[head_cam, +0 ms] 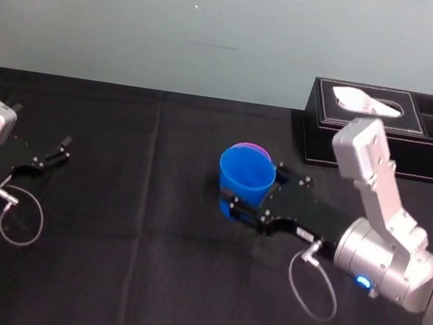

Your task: Stack the three plastic cups sequentially using one hand.

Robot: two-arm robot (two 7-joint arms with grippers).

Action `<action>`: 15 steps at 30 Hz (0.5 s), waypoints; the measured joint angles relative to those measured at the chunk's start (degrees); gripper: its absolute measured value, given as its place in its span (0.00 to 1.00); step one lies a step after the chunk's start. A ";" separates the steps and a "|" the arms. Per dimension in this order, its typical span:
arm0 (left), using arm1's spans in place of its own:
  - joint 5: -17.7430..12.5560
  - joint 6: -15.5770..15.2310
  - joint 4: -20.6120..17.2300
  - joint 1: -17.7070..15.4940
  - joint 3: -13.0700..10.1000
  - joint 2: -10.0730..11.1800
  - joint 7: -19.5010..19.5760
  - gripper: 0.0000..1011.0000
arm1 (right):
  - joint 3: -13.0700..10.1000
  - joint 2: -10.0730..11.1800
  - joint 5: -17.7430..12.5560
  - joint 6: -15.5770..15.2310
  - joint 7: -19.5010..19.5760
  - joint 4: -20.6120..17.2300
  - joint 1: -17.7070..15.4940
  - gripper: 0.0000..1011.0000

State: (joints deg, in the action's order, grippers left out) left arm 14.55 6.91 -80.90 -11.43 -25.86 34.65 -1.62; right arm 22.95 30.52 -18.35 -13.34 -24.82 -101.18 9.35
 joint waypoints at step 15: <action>0.00 0.00 0.00 0.00 0.00 0.00 0.00 1.00 | -0.15 -0.97 0.31 -3.25 0.77 2.86 6.09 0.72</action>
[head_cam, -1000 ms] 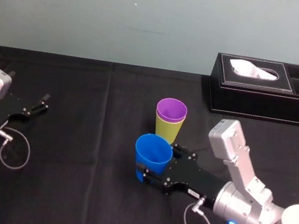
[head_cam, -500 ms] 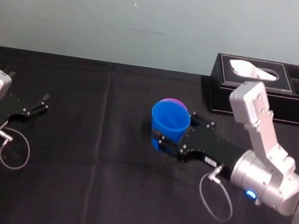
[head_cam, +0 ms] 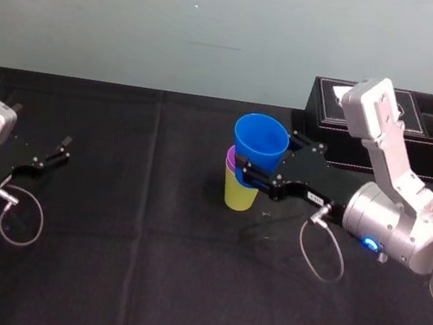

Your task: Stack the three plastic cups sequentially using one hand.

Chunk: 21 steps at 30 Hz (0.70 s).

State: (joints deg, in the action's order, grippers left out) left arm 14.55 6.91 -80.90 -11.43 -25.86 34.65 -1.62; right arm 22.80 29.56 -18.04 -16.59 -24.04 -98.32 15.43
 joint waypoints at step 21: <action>0.00 0.00 0.00 0.00 0.00 0.00 0.00 1.00 | 1.61 -3.74 1.12 -1.22 0.38 8.71 6.65 0.72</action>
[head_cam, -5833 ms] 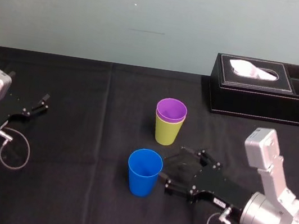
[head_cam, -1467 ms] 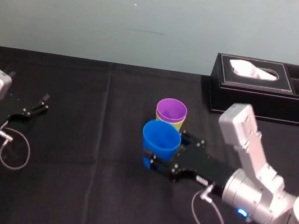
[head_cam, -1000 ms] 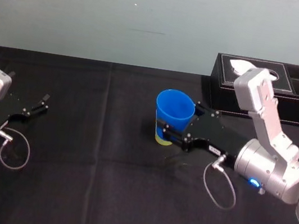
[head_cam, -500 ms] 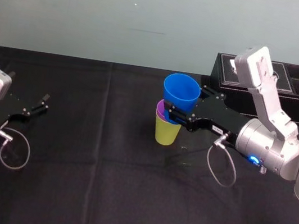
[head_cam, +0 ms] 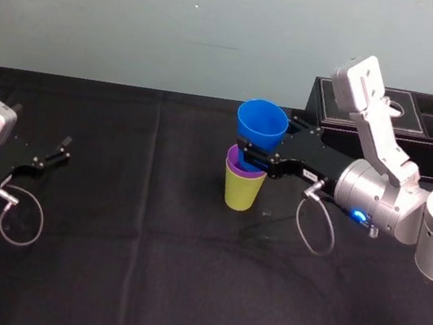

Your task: Stack the three plastic cups sequentially using one hand.

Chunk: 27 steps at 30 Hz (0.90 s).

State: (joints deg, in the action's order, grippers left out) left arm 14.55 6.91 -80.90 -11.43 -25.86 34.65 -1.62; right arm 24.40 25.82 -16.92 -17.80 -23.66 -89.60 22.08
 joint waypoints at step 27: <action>0.00 0.00 0.00 0.00 0.00 0.00 0.00 1.00 | 0.13 -1.91 0.30 0.46 -0.26 4.64 1.92 0.72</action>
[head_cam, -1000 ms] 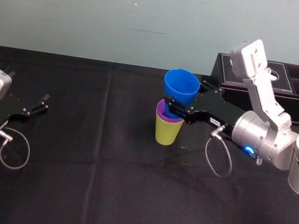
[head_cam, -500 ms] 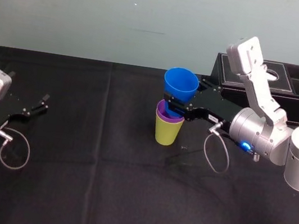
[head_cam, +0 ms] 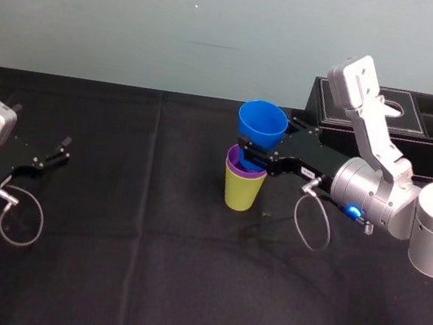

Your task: Stack the three plastic cups sequentially using one hand.

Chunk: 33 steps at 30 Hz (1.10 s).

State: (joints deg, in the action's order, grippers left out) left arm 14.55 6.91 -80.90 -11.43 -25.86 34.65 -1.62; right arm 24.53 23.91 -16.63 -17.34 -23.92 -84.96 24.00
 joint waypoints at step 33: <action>0.00 0.00 0.00 0.00 0.00 0.00 0.00 1.00 | 0.81 -1.58 0.72 1.35 -0.52 3.87 0.98 0.72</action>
State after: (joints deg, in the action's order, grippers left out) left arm 14.55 6.91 -80.90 -11.43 -25.86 34.65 -1.62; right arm 25.35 22.33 -15.91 -15.99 -24.44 -81.09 24.98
